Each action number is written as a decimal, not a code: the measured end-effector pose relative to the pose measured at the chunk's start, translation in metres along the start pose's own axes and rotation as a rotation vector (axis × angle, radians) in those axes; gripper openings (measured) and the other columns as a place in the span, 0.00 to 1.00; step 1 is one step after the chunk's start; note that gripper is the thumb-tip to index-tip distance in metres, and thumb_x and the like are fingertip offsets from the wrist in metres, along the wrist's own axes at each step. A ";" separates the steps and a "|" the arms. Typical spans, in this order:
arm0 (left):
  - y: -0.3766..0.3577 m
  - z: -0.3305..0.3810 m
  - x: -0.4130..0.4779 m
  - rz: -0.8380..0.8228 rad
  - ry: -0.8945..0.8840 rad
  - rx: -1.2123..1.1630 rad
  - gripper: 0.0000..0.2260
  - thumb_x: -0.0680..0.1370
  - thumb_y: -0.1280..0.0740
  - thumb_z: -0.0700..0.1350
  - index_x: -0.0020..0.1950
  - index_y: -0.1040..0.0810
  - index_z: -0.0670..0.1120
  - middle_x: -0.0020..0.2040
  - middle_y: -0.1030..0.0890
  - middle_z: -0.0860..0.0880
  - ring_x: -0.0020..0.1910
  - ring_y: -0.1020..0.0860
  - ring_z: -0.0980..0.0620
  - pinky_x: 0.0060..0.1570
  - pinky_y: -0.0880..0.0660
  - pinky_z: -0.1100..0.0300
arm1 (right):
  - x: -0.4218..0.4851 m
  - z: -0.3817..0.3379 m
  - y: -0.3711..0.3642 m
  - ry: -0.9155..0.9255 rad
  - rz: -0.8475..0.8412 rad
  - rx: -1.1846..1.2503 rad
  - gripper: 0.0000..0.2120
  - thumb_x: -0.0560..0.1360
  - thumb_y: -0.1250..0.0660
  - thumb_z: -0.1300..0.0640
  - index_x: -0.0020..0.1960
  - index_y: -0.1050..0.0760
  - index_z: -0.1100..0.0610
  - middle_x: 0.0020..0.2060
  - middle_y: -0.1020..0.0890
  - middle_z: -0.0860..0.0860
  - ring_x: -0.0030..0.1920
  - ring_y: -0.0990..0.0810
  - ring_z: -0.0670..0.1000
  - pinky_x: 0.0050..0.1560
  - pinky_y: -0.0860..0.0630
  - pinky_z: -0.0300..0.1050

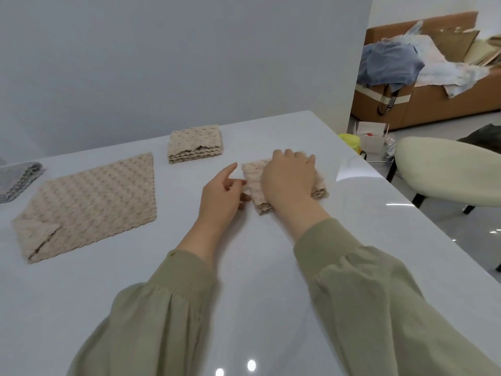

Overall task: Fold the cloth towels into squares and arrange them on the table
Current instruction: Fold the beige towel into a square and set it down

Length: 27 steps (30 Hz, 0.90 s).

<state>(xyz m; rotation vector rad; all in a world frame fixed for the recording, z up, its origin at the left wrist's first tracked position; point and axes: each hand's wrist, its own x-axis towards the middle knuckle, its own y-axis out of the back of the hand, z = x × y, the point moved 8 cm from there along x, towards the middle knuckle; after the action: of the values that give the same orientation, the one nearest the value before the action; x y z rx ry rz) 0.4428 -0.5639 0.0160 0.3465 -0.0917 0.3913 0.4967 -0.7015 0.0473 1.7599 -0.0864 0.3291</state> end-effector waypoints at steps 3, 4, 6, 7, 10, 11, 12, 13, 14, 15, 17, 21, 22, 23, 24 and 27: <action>0.031 -0.006 -0.002 0.159 -0.049 0.253 0.19 0.77 0.42 0.37 0.65 0.26 0.48 0.55 0.20 0.51 0.54 0.22 0.54 0.55 0.29 0.63 | -0.017 -0.029 -0.015 0.076 -0.020 0.033 0.24 0.80 0.52 0.48 0.71 0.38 0.57 0.72 0.37 0.58 0.72 0.42 0.61 0.71 0.52 0.64; 0.039 -0.009 -0.003 0.177 -0.037 0.283 0.18 0.77 0.42 0.37 0.65 0.25 0.48 0.57 0.20 0.51 0.57 0.24 0.53 0.57 0.31 0.64 | -0.020 -0.033 -0.023 0.086 -0.063 0.025 0.25 0.80 0.53 0.46 0.73 0.41 0.56 0.74 0.40 0.58 0.74 0.45 0.61 0.70 0.54 0.66; 0.039 -0.012 -0.001 0.103 -0.051 0.357 0.17 0.78 0.41 0.40 0.66 0.26 0.47 0.63 0.23 0.49 0.64 0.27 0.52 0.63 0.34 0.62 | -0.022 -0.033 -0.037 0.095 -0.149 -0.022 0.26 0.80 0.54 0.46 0.76 0.47 0.55 0.76 0.47 0.58 0.75 0.50 0.60 0.70 0.57 0.68; 0.029 -0.010 -0.001 -0.002 -0.100 0.458 0.18 0.79 0.41 0.42 0.69 0.28 0.47 0.68 0.27 0.48 0.68 0.31 0.51 0.67 0.37 0.59 | -0.021 -0.030 -0.041 0.088 -0.173 -0.039 0.26 0.80 0.55 0.47 0.76 0.49 0.54 0.77 0.49 0.57 0.76 0.51 0.59 0.70 0.57 0.69; -0.009 -0.015 -0.009 -0.333 -0.249 0.896 0.22 0.82 0.46 0.51 0.76 0.42 0.52 0.77 0.43 0.50 0.76 0.47 0.49 0.73 0.50 0.50 | -0.017 -0.015 -0.041 0.015 -0.217 -0.069 0.26 0.81 0.55 0.49 0.77 0.53 0.52 0.77 0.52 0.55 0.76 0.54 0.58 0.68 0.58 0.72; -0.015 -0.019 -0.010 -0.379 -0.251 0.982 0.22 0.82 0.49 0.53 0.77 0.45 0.53 0.78 0.46 0.51 0.76 0.50 0.50 0.73 0.52 0.47 | -0.016 -0.012 -0.040 -0.014 -0.227 -0.075 0.26 0.81 0.55 0.49 0.77 0.54 0.52 0.77 0.53 0.55 0.76 0.55 0.58 0.67 0.58 0.73; -0.017 -0.021 -0.012 -0.399 -0.243 1.025 0.22 0.82 0.51 0.54 0.77 0.46 0.53 0.78 0.48 0.52 0.77 0.52 0.50 0.73 0.53 0.46 | -0.017 -0.009 -0.038 -0.035 -0.237 -0.083 0.26 0.81 0.55 0.49 0.77 0.54 0.52 0.77 0.53 0.54 0.76 0.55 0.59 0.67 0.58 0.74; -0.017 -0.021 -0.012 -0.400 -0.240 1.038 0.22 0.82 0.51 0.54 0.77 0.47 0.53 0.78 0.49 0.52 0.77 0.52 0.50 0.73 0.53 0.45 | -0.018 -0.007 -0.038 -0.046 -0.247 -0.090 0.26 0.81 0.55 0.50 0.77 0.54 0.52 0.77 0.54 0.54 0.76 0.55 0.59 0.67 0.58 0.74; -0.017 -0.020 -0.012 -0.396 -0.240 1.033 0.22 0.82 0.51 0.54 0.77 0.46 0.53 0.78 0.48 0.51 0.77 0.52 0.50 0.73 0.53 0.45 | -0.019 -0.006 -0.037 -0.049 -0.254 -0.097 0.26 0.80 0.54 0.50 0.77 0.55 0.52 0.77 0.54 0.55 0.76 0.55 0.59 0.66 0.57 0.75; -0.016 -0.019 -0.011 -0.390 -0.242 1.024 0.22 0.82 0.51 0.54 0.77 0.45 0.53 0.78 0.47 0.51 0.76 0.51 0.50 0.73 0.52 0.45 | -0.020 -0.006 -0.038 -0.047 -0.255 -0.101 0.27 0.80 0.54 0.50 0.77 0.54 0.52 0.77 0.53 0.55 0.76 0.55 0.59 0.66 0.57 0.75; -0.016 -0.017 -0.009 -0.365 -0.277 1.001 0.22 0.82 0.48 0.53 0.75 0.40 0.51 0.76 0.41 0.50 0.75 0.46 0.48 0.71 0.47 0.43 | -0.022 -0.005 -0.037 -0.029 -0.235 -0.091 0.27 0.80 0.53 0.49 0.77 0.52 0.52 0.77 0.52 0.55 0.76 0.54 0.59 0.66 0.57 0.75; -0.017 -0.005 -0.015 -0.303 -0.360 0.945 0.18 0.81 0.44 0.50 0.68 0.30 0.45 0.64 0.28 0.46 0.67 0.34 0.44 0.64 0.36 0.47 | -0.024 -0.006 -0.027 -0.004 -0.148 -0.060 0.30 0.78 0.49 0.44 0.77 0.49 0.54 0.77 0.49 0.56 0.76 0.52 0.59 0.68 0.56 0.72; -0.016 -0.005 -0.016 -0.293 -0.347 0.937 0.18 0.81 0.44 0.49 0.68 0.30 0.45 0.64 0.28 0.45 0.68 0.35 0.43 0.66 0.37 0.48 | -0.024 -0.007 -0.026 -0.001 -0.143 -0.070 0.31 0.78 0.47 0.43 0.77 0.49 0.54 0.77 0.49 0.57 0.76 0.52 0.60 0.68 0.56 0.71; -0.016 -0.004 -0.017 -0.288 -0.339 0.934 0.18 0.81 0.44 0.49 0.68 0.30 0.44 0.66 0.28 0.44 0.68 0.35 0.44 0.67 0.38 0.49 | -0.025 -0.007 -0.026 -0.001 -0.144 -0.079 0.31 0.78 0.46 0.44 0.77 0.49 0.55 0.77 0.49 0.57 0.76 0.52 0.60 0.68 0.56 0.71; -0.017 -0.004 -0.018 -0.292 -0.347 0.936 0.18 0.81 0.44 0.48 0.68 0.30 0.44 0.65 0.28 0.44 0.68 0.35 0.44 0.67 0.38 0.49 | -0.027 -0.008 -0.026 -0.004 -0.151 -0.079 0.31 0.78 0.45 0.45 0.76 0.48 0.55 0.77 0.49 0.57 0.76 0.52 0.60 0.68 0.56 0.71; -0.021 -0.004 -0.021 -0.337 -0.408 0.946 0.20 0.80 0.45 0.51 0.67 0.29 0.44 0.62 0.27 0.46 0.64 0.32 0.44 0.63 0.34 0.47 | -0.032 -0.007 -0.029 -0.020 -0.176 -0.045 0.29 0.79 0.44 0.52 0.76 0.49 0.58 0.77 0.49 0.57 0.76 0.52 0.59 0.69 0.56 0.69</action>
<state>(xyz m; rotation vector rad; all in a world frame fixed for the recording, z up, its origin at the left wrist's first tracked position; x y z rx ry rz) 0.4316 -0.5886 0.0028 1.3569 -0.2419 -0.0040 0.4720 -0.6919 0.0129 1.7128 0.0458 0.1805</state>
